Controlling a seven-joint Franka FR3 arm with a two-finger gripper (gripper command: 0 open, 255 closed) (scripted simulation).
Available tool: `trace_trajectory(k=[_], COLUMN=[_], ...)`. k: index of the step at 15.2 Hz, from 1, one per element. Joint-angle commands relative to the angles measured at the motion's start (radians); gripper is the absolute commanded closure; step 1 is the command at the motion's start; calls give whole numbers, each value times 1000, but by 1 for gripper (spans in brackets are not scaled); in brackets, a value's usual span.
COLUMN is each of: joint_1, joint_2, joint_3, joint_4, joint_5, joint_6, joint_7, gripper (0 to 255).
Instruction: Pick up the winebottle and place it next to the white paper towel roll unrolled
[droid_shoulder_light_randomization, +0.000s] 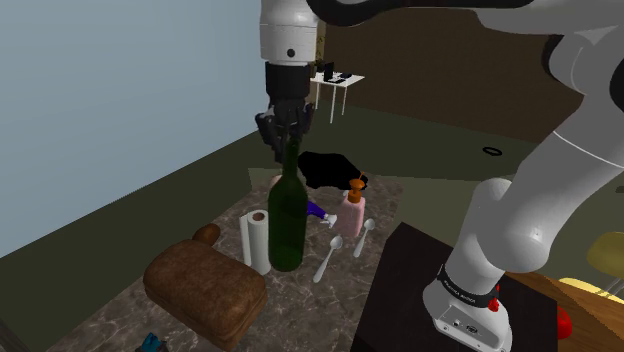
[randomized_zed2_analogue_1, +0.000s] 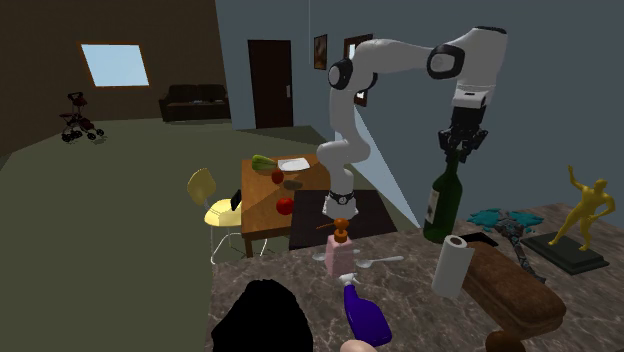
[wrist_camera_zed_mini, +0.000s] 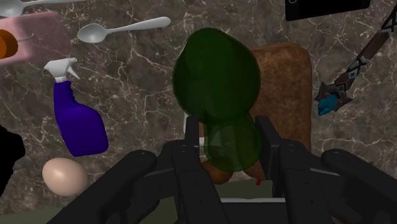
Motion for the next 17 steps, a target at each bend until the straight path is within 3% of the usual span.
trace_trajectory(k=[1,17], joint_1=[1,7], joint_2=[-1,-4], joint_3=[1,12], joint_4=[-30,-248], joint_5=[1,9], joint_6=[30,245], joint_7=[-1,-11], gripper=[255,255])
